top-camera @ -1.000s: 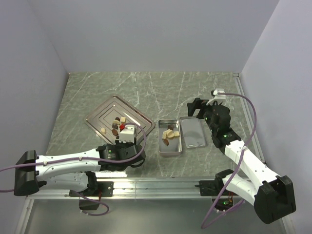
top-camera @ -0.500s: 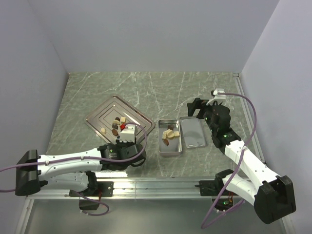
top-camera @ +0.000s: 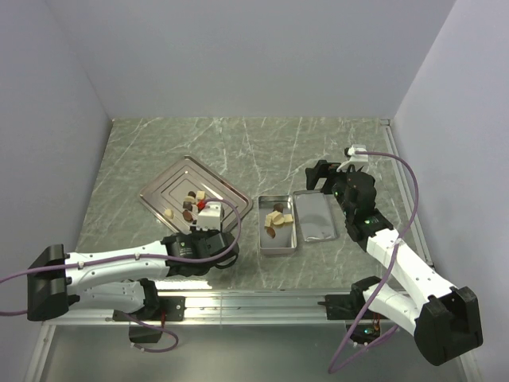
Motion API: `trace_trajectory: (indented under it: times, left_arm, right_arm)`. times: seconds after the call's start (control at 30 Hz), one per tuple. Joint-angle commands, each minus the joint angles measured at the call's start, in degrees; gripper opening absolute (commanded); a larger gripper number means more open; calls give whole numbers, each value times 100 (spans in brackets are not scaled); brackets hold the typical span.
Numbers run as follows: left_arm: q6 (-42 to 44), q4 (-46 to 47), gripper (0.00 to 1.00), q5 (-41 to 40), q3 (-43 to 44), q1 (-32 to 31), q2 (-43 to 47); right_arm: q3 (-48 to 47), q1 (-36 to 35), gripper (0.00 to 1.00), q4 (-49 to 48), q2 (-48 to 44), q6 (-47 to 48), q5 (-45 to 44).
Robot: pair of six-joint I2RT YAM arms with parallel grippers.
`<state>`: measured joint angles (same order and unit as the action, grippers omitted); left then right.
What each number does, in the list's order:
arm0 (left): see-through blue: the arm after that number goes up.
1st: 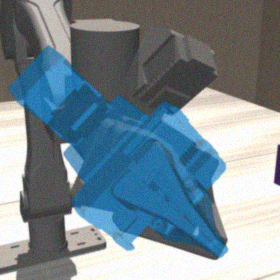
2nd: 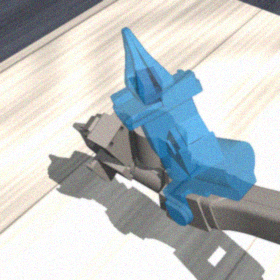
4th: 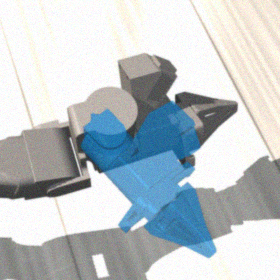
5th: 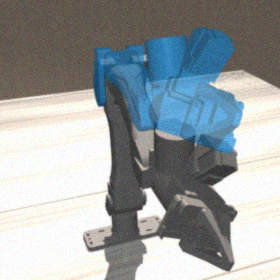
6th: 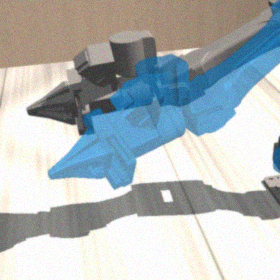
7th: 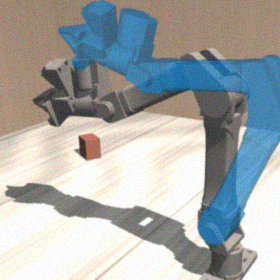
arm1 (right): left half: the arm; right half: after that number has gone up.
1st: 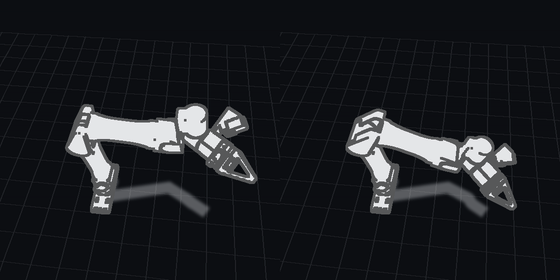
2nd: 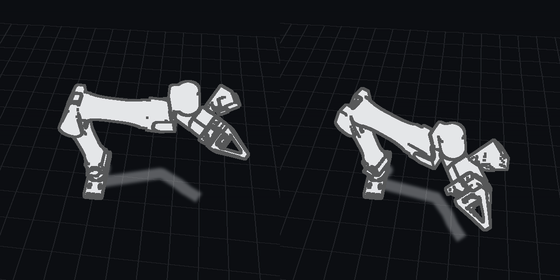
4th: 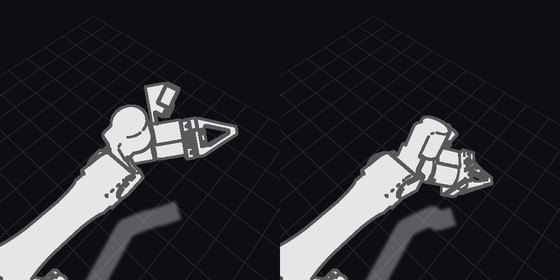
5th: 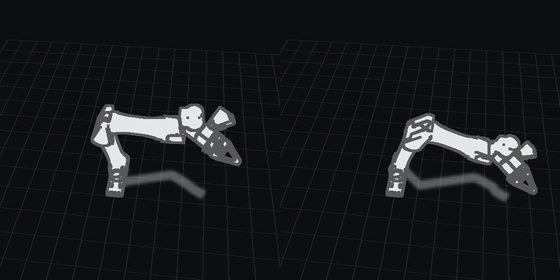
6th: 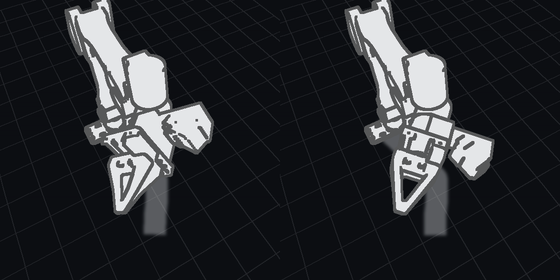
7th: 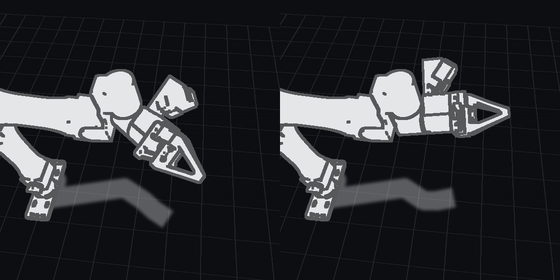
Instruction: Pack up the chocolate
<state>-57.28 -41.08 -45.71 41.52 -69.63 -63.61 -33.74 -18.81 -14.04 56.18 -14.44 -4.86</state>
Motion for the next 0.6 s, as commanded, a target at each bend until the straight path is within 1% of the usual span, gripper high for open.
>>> trace_trajectory:
  times: [0.0,0.13,0.3,0.57]
  left_arm:
    - [295,355,36,18,-82,54,112]
    - [314,408,33,19,-135,72,174]
    - [287,355,24,-122,-100,72,270]
    - [709,513,23,-350,155,81,306]
  right_arm:
    - [-212,9,97,-107,-37,64,20]
    - [-212,17,97,-107,-55,64,20]
    - [-221,9,97,-107,-29,64,12]
    - [-230,9,97,-107,-37,64,38]
